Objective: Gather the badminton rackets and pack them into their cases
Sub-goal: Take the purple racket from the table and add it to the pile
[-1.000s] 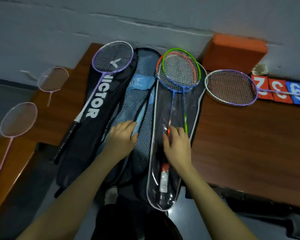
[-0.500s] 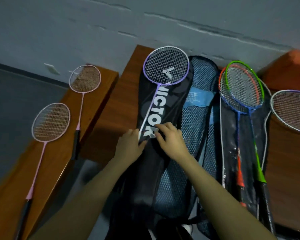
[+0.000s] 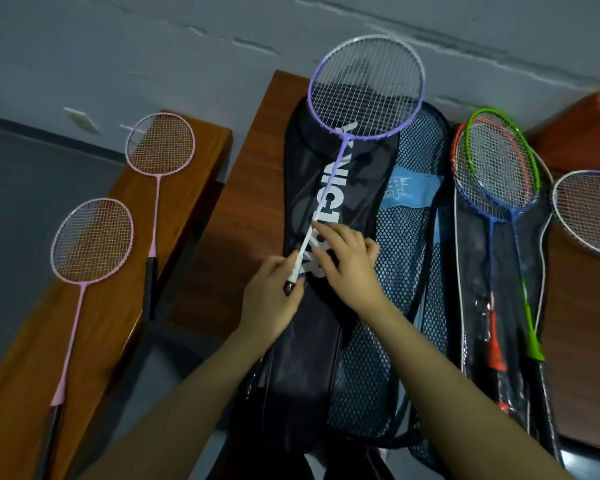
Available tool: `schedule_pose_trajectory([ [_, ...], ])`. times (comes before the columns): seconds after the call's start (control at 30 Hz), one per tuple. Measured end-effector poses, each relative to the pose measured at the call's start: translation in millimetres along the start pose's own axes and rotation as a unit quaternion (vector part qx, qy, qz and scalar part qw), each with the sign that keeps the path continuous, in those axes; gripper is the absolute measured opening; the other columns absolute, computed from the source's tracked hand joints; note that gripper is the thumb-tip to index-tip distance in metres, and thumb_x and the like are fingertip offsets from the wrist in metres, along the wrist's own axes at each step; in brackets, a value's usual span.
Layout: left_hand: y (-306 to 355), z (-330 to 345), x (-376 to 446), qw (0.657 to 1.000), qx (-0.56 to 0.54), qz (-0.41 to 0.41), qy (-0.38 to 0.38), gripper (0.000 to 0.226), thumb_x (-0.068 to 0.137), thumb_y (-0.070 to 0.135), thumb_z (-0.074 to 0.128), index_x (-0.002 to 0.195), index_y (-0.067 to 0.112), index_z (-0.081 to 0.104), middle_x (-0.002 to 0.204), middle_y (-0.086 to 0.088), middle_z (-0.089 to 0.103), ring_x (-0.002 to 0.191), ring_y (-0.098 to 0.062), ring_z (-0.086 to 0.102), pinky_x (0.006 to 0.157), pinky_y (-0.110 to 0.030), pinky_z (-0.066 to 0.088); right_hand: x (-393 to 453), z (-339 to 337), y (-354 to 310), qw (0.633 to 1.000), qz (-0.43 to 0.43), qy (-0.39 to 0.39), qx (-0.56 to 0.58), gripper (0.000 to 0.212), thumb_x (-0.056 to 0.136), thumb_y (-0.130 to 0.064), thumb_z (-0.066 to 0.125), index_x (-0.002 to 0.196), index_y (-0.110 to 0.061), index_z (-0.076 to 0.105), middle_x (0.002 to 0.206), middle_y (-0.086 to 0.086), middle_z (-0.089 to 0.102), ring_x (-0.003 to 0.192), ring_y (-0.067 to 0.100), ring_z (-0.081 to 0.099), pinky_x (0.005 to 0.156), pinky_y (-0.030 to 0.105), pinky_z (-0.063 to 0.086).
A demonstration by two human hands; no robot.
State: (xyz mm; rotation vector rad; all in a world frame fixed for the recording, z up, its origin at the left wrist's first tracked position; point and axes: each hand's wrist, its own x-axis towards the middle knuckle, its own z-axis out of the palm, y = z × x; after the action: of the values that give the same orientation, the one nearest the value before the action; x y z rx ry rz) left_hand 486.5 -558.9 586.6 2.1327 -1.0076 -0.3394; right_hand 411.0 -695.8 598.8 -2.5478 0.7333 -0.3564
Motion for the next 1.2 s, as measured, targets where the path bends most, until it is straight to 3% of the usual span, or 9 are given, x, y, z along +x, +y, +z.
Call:
schedule_pose_trajectory([
  [0.17, 63, 27, 13, 0.999, -0.026, 0.034, 0.003, 0.051, 0.085, 0.021, 0.059, 0.134, 0.016, 0.047, 0.105, -0.004, 0.054, 0.092, -0.017, 0.057, 0.075, -0.028, 0.048, -15, -56, 35, 0.998, 0.006, 0.068, 0.001, 0.040, 0.093, -0.039, 0.040, 0.131, -0.029, 0.049, 0.124, -0.010, 0.054, 0.114, 0.006, 0.043, 0.088, 0.028, 0.018],
  [0.23, 89, 53, 11, 0.996, -0.062, 0.056, -0.003, 0.054, 0.082, 0.022, 0.056, 0.134, 0.012, 0.045, 0.100, -0.005, 0.052, 0.084, -0.015, 0.056, 0.072, -0.030, 0.050, -28, -78, 64, 0.997, 0.023, 0.074, 0.004, 0.038, 0.094, -0.038, 0.042, 0.130, -0.027, 0.050, 0.122, -0.008, 0.055, 0.113, 0.008, 0.046, 0.088, 0.026, 0.017],
  [0.3, 113, 83, 4, 0.995, -0.077, 0.066, -0.013, 0.057, 0.083, 0.023, 0.055, 0.137, 0.009, 0.041, 0.097, -0.005, 0.049, 0.076, -0.009, 0.050, 0.068, -0.022, 0.046, -45, -101, 100, 0.995, 0.048, 0.082, 0.016, 0.038, 0.094, -0.036, 0.043, 0.130, -0.025, 0.051, 0.119, -0.007, 0.055, 0.110, 0.009, 0.047, 0.086, 0.023, 0.016],
  [0.53, 206, 185, -21, 0.998, -0.064, -0.016, -0.019, 0.062, 0.090, 0.022, 0.056, 0.144, 0.018, 0.026, 0.105, 0.000, 0.042, 0.080, -0.010, 0.048, 0.074, -0.021, 0.042, -108, -167, 238, 0.987, 0.111, 0.107, 0.032, 0.037, 0.090, -0.032, 0.045, 0.124, -0.021, 0.056, 0.116, -0.002, 0.057, 0.112, 0.019, 0.048, 0.083, 0.028, 0.022],
  [0.67, 251, 237, -39, 0.997, -0.046, -0.052, -0.024, 0.054, 0.092, 0.022, 0.051, 0.142, 0.019, 0.030, 0.101, 0.002, 0.040, 0.084, -0.016, 0.052, 0.070, -0.019, 0.037, -131, -194, 309, 0.983, 0.156, 0.091, 0.019, 0.035, 0.091, -0.026, 0.053, 0.125, -0.019, 0.055, 0.122, 0.002, 0.055, 0.114, 0.025, 0.048, 0.085, 0.035, 0.028],
  [0.87, 271, 281, -42, 0.995, 0.071, -0.049, -0.057, 0.063, 0.082, 0.024, 0.057, 0.139, 0.008, 0.036, 0.110, -0.021, 0.052, 0.096, -0.039, 0.053, 0.079, -0.045, 0.050, -123, -229, 403, 0.967, 0.247, 0.028, -0.059, 0.053, 0.092, -0.033, 0.051, 0.141, -0.022, 0.035, 0.151, 0.005, 0.029, 0.135, 0.026, 0.028, 0.106, 0.046, 0.020],
  [1.0, 271, 294, -28, 0.979, 0.183, -0.035, -0.081, 0.064, 0.081, 0.027, 0.062, 0.135, 0.003, 0.039, 0.114, -0.022, 0.051, 0.101, -0.041, 0.050, 0.082, -0.045, 0.045, -106, -229, 443, 0.961, 0.252, -0.018, -0.116, 0.063, 0.093, -0.041, 0.047, 0.147, -0.021, 0.021, 0.156, 0.008, 0.016, 0.142, 0.029, 0.013, 0.111, 0.048, 0.008],
  [1.1, 275, 301, -24, 0.978, 0.189, -0.006, -0.088, 0.067, 0.086, 0.042, 0.046, 0.140, 0.003, 0.031, 0.137, -0.025, 0.040, 0.122, -0.042, 0.040, 0.098, -0.053, 0.038, -108, -219, 454, 0.960, 0.216, -0.047, -0.175, 0.063, 0.093, -0.043, 0.044, 0.146, -0.016, 0.024, 0.154, 0.014, 0.019, 0.141, 0.029, 0.016, 0.112, 0.049, 0.001],
  [1.2, 283, 307, -18, 0.973, 0.209, 0.010, -0.103, 0.069, 0.086, 0.048, 0.035, 0.142, 0.008, 0.028, 0.144, -0.024, 0.031, 0.129, -0.039, 0.030, 0.106, -0.051, 0.024, -120, -218, 444, 0.966, 0.183, -0.028, -0.180, 0.057, 0.089, -0.043, 0.043, 0.138, -0.014, 0.040, 0.143, 0.017, 0.037, 0.131, 0.033, 0.035, 0.109, 0.050, 0.012],
])
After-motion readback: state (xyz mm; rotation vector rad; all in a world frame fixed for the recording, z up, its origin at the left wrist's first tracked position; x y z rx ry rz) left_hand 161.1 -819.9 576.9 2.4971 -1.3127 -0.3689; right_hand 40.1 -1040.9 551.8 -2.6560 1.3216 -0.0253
